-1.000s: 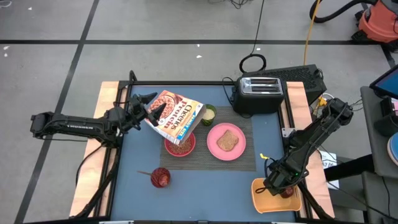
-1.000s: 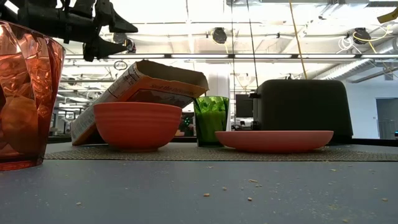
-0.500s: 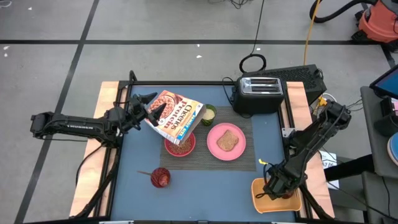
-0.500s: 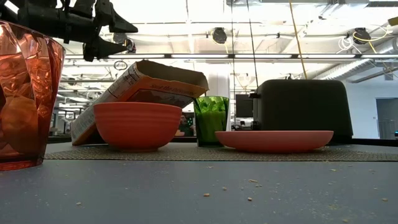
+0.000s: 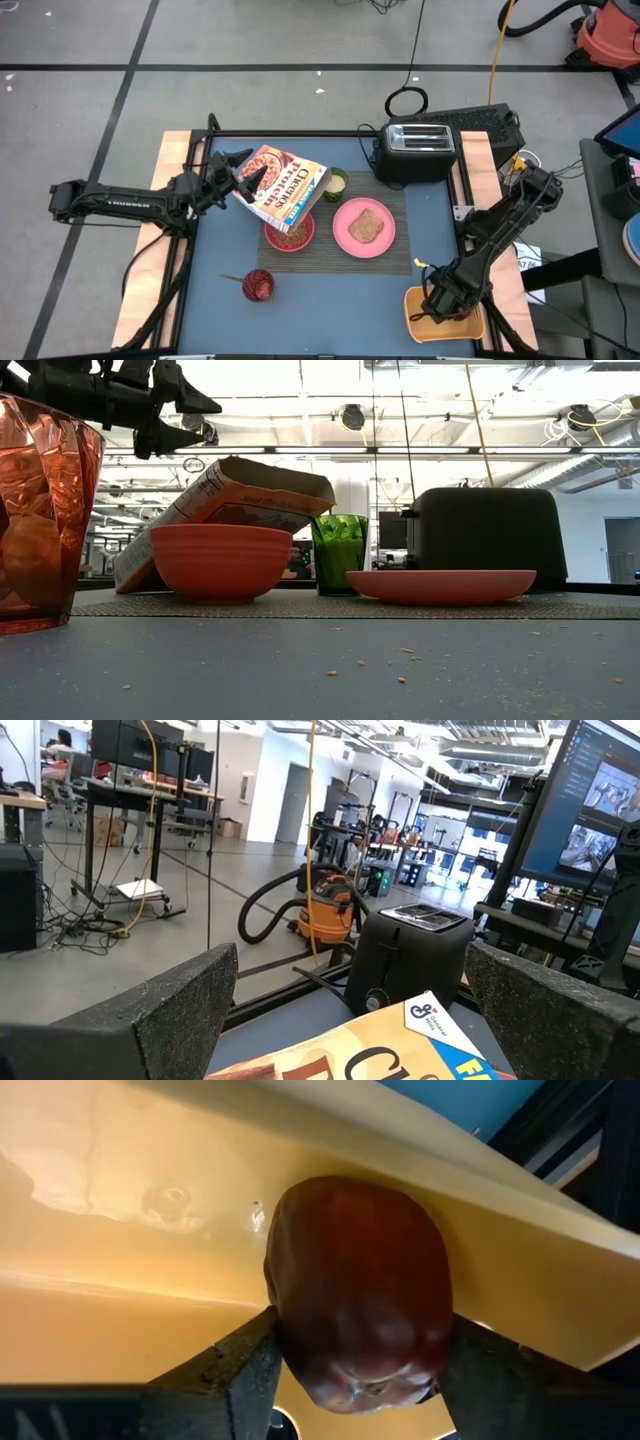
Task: Arrange a breakfast setting
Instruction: Put the apple on the placemat above the pink plate
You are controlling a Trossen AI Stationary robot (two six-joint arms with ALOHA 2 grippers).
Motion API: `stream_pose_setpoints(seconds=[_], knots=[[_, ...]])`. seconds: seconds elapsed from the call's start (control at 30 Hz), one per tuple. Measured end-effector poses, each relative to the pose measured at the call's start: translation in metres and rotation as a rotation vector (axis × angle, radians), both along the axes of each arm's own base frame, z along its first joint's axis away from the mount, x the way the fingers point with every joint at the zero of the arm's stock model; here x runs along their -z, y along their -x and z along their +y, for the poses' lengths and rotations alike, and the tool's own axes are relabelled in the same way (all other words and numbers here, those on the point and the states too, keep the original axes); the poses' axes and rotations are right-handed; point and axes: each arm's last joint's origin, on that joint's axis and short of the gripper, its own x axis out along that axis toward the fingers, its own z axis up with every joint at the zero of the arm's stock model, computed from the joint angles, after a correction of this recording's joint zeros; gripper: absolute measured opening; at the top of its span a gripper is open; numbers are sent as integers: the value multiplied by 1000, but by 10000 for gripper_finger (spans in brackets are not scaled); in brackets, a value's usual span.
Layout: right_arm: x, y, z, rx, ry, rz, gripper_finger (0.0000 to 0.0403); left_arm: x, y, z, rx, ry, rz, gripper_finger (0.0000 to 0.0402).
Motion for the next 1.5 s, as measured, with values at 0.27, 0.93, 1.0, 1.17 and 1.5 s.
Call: stream_pose_setpoints(seconds=[0.27, 0.93, 1.0, 1.17, 1.5], knots=[[-2, 0, 0, 0, -6, -5, 210, 0, 0, 0, 0, 0, 1, 395], [-80, 22, -37, 114, -250, -405, 211, 0, 0, 0, 0, 0, 0, 395], [-88, 22, -45, 170, -227, -547, 211, 0, 0, 0, 0, 0, 0, 395], [-104, 18, -63, 252, -72, -969, 211, 0, 0, 0, 0, 0, -1, 395], [-134, -8, -82, 198, 397, -1603, 212, -14, 0, -11, 103, -100, -103, 395]])
